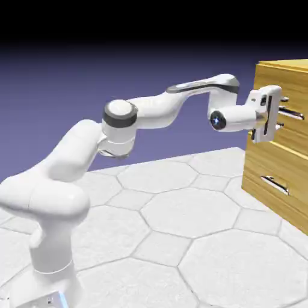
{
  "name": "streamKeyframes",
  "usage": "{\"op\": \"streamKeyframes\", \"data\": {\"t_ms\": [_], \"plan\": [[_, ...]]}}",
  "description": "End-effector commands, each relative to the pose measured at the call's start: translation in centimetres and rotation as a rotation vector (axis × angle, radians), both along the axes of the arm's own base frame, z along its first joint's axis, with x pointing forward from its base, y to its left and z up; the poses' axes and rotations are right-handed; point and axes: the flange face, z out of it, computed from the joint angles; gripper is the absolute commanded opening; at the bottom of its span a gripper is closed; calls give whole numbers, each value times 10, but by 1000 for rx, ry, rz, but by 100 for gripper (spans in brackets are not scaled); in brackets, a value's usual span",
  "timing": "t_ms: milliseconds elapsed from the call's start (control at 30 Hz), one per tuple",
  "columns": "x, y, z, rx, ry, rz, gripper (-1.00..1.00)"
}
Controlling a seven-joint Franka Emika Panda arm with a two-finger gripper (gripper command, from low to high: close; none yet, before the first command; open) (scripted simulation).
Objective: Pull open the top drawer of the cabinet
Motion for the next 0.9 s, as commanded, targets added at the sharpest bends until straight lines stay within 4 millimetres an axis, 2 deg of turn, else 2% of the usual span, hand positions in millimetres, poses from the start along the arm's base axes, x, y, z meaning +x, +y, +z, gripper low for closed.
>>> {"op": "streamKeyframes", "data": {"t_ms": [0,100,133,267,467,667,867], "plan": [[4,0,0,1,-1,0,0],[13,-2,-1,5,-6,-2,0],[13,-2,-1,5,-6,-2,-100],[4,-2,-1,5,-6,-2,-100],[-20,-2,-1,5,-6,-2,-100],[-53,-2,-1,5,-6,-2,-100],[-94,-2,-1,5,-6,-2,-100]]}}
